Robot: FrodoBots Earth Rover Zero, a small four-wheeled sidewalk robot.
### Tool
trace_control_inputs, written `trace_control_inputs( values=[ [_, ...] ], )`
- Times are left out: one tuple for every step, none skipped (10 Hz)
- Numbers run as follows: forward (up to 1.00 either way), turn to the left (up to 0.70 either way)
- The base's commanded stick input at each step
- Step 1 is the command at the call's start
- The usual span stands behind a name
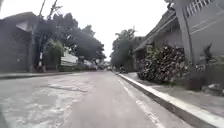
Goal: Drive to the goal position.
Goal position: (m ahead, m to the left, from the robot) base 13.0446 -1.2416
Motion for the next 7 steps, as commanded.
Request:
trace_control_inputs(
  values=[
    [0.7,0.02],
    [0.7,0.02],
    [0.7,0.02],
    [0.7,0.0],
    [0.7,0.0],
    [0.7,0.0],
    [0.7,0.0]
  ],
)
